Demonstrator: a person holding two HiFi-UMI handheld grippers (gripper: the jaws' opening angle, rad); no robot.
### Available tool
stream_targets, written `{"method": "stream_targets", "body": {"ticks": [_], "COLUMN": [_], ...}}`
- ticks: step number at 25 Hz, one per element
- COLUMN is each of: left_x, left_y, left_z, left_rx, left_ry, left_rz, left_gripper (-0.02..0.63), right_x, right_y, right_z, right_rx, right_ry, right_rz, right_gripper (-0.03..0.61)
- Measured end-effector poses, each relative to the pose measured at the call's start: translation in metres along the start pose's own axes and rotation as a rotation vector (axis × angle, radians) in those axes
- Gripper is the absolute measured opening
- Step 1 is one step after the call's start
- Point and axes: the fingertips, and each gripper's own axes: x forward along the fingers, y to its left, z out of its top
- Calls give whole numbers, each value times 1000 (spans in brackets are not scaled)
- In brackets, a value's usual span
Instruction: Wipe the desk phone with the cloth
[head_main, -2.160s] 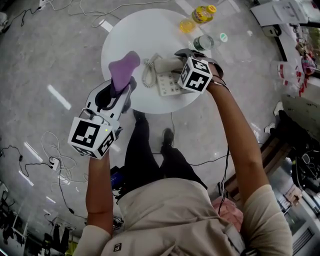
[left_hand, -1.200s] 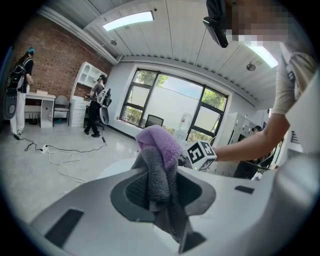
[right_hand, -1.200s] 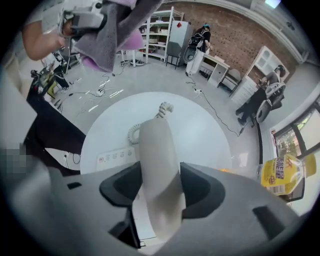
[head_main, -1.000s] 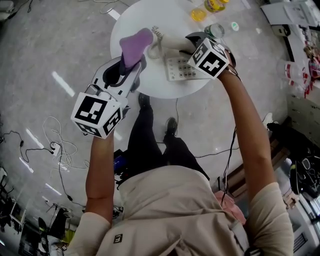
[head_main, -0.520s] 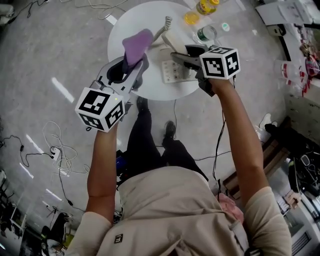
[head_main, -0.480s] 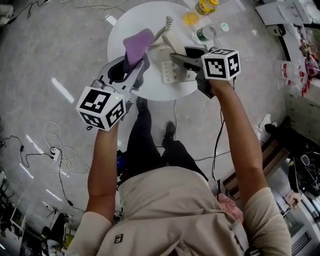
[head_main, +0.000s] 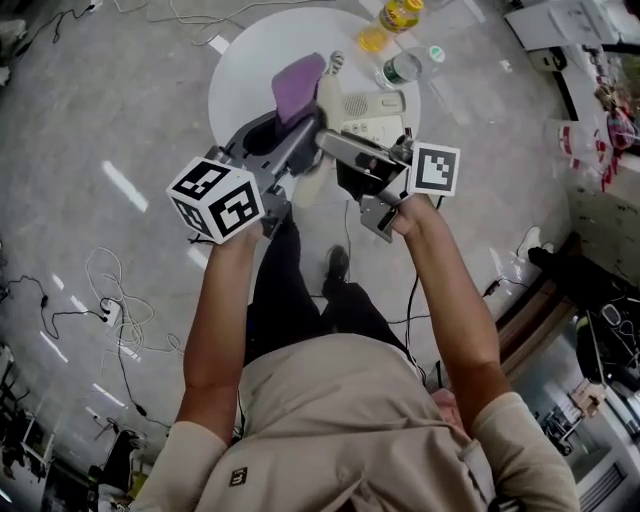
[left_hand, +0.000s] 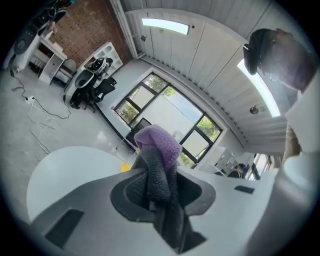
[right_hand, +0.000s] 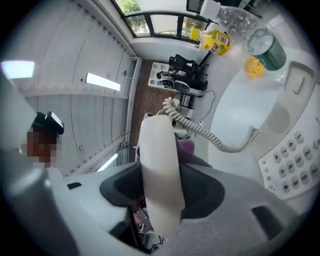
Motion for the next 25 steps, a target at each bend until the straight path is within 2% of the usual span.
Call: {"method": "stream_targets", "body": {"ticks": [2, 7, 10, 15, 21, 25], "left_x": [2, -15, -23, -22, -24, -16], "left_y": [-7, -30, -34, -33, -3, -2], "left_z": [-4, -12, -9, -1, 38, 46], "left_rx": [-40, -59, -84, -74, -199, -175], "left_ry": [1, 65, 84, 57, -152, -148], "left_rz": [-38, -199, -241, -242, -135, -128], "left_gripper": [91, 91, 91, 91, 91, 91], "right_x": [-3, -5, -2, 2, 8, 9], "right_y": [0, 7, 14, 17, 26, 27], "right_z": [2, 9, 6, 5, -18, -30], "right_rx": [10, 27, 21, 13, -14, 0], "right_ry": [-22, -33, 3, 35, 129, 147], "right_rz": [4, 42, 71, 90, 107, 97], "right_gripper": [218, 218, 218, 218, 218, 215]}}
